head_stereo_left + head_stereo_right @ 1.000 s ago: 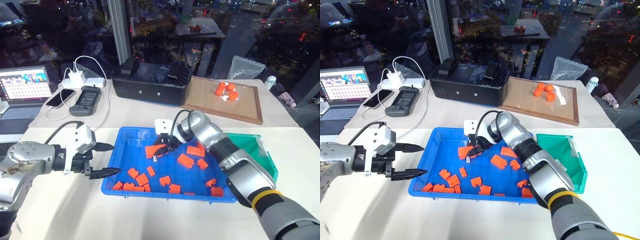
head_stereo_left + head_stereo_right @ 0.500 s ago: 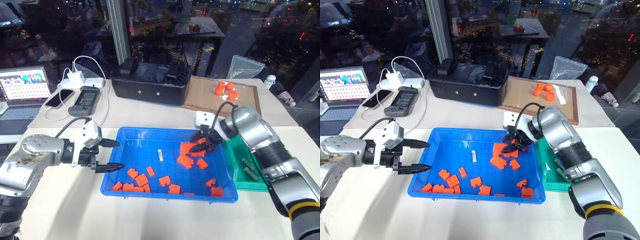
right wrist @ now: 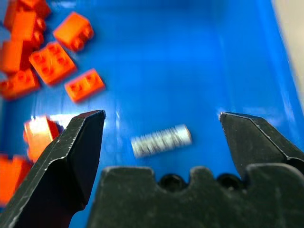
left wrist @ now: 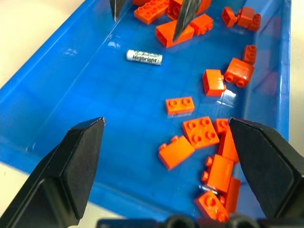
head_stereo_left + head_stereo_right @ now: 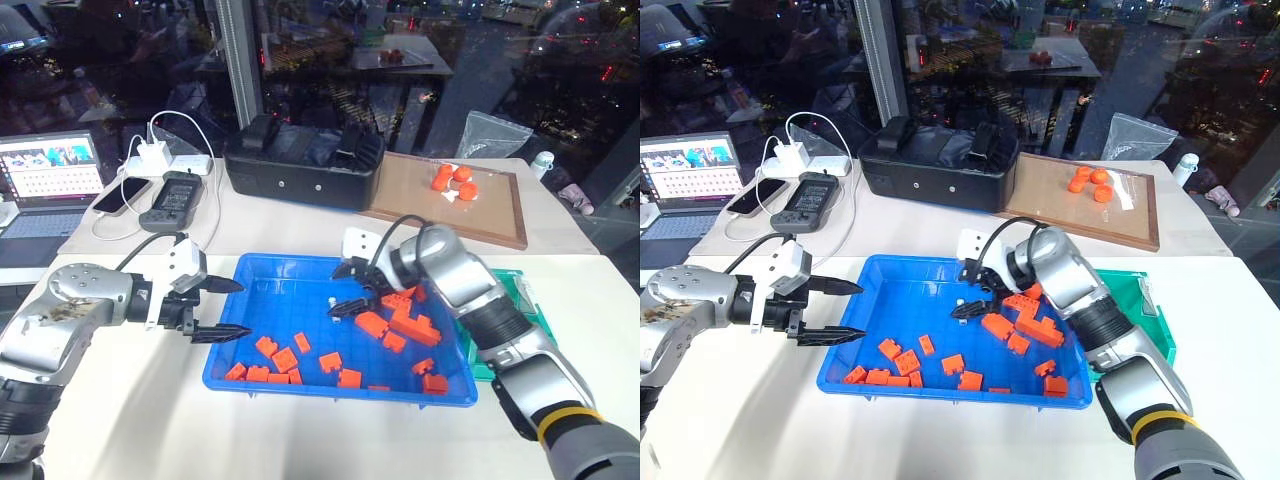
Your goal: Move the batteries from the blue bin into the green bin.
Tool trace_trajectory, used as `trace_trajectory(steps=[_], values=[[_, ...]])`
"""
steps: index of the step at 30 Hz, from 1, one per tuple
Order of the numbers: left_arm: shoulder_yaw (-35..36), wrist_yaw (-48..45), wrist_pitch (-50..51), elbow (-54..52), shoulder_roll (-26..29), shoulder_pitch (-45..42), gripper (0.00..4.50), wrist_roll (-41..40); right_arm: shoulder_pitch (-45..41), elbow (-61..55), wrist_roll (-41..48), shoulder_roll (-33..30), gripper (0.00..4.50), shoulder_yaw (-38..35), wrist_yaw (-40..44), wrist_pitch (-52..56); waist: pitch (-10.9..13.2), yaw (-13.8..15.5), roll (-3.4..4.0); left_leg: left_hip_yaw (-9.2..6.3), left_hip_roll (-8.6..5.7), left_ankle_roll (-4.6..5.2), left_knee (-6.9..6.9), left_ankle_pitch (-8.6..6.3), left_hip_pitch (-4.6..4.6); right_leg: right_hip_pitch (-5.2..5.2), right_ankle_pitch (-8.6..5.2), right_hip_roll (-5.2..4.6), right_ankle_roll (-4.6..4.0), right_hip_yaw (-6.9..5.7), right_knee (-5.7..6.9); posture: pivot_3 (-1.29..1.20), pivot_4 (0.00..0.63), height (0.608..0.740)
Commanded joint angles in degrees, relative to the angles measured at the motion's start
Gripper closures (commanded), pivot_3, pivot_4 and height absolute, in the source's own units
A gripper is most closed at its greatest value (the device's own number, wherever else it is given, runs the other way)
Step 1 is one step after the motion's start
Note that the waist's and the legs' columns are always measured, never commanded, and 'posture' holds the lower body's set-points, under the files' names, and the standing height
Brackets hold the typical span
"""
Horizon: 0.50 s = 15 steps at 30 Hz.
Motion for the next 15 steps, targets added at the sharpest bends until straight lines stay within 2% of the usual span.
trace_trajectory(steps=[1, 15], values=[[2.88, 0.17, 0.37, -2.41, 1.40, 0.67, 0.00, -1.07, -0.41, 2.65, -0.80, 0.64, 0.05, 0.56, -0.95, -3.16, 0.00, -0.01, -0.01, 0.00, 0.00, 0.00, 0.01, 0.00, 0.00, 0.00, 0.00, 0.00, 0.00, 0.00, 0.00, 0.00, 0.150, 0.735], [4.47, 0.76, 1.10, -3.51, 1.52, 2.40, 0.00, -1.26, -2.40, 21.88, -6.27, 6.55, 0.05, 3.20, -4.78, -19.53, -0.01, -0.49, -0.01, 0.00, 0.03, 0.00, -0.07, 0.00, 0.16, 0.05, 0.00, 0.06, -0.01, 0.02, 0.06, 0.00, 0.150, 0.735]])
